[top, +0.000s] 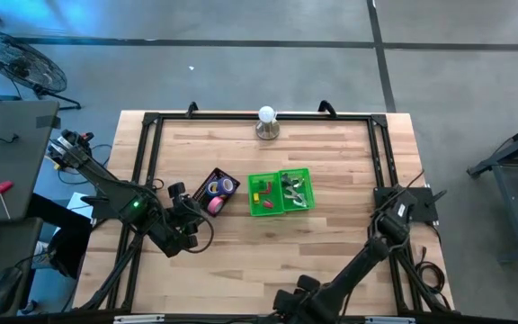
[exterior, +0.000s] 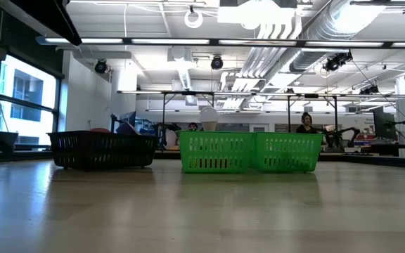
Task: Pick and place Stapler, Stapler remover, tape
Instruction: Put the red stapler into the left green bin
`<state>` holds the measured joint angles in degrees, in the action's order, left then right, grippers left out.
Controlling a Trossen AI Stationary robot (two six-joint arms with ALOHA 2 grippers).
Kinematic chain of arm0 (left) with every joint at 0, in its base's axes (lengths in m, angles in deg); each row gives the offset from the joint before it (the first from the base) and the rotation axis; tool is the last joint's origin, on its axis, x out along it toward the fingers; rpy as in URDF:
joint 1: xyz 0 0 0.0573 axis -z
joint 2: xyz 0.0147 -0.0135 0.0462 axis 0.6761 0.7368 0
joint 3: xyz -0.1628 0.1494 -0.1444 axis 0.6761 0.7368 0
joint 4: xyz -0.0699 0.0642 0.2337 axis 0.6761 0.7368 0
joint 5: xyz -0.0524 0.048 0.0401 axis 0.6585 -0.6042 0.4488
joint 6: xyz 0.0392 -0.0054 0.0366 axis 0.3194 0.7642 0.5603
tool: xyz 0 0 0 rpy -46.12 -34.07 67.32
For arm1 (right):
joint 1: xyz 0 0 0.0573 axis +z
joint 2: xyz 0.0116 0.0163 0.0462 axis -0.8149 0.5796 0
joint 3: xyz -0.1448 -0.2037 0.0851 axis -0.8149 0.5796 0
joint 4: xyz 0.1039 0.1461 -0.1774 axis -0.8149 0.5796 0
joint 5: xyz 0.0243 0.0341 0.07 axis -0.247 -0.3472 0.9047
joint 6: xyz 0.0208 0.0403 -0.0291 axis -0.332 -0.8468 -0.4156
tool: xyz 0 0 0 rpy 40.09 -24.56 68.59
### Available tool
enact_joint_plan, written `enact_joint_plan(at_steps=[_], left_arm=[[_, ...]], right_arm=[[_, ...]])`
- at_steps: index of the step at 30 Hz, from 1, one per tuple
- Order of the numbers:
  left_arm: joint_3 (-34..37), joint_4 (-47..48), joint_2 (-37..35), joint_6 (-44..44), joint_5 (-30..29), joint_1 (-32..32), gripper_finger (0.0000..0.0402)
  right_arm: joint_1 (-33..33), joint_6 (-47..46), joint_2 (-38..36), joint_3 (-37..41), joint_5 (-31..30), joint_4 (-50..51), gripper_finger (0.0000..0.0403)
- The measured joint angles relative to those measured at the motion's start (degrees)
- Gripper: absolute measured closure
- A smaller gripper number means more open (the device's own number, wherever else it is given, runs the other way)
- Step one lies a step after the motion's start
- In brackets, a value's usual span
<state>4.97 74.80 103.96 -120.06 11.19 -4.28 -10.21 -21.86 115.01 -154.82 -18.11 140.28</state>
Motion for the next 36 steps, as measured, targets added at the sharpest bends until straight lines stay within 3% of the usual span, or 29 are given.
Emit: enact_joint_plan(at_steps=[22, 36], left_arm=[[-0.02, -0.09, 0.00, 1.07, -0.09, 0.00, 0.0206], [-0.02, -1.09, 0.00, 1.09, -0.14, 0.00, 0.0206]], right_arm=[[-0.90, -2.80, 0.96, -1.32, 0.78, 4.46, 0.0226], [-0.97, -1.56, 1.41, -1.30, 1.34, -0.05, 0.0231]])
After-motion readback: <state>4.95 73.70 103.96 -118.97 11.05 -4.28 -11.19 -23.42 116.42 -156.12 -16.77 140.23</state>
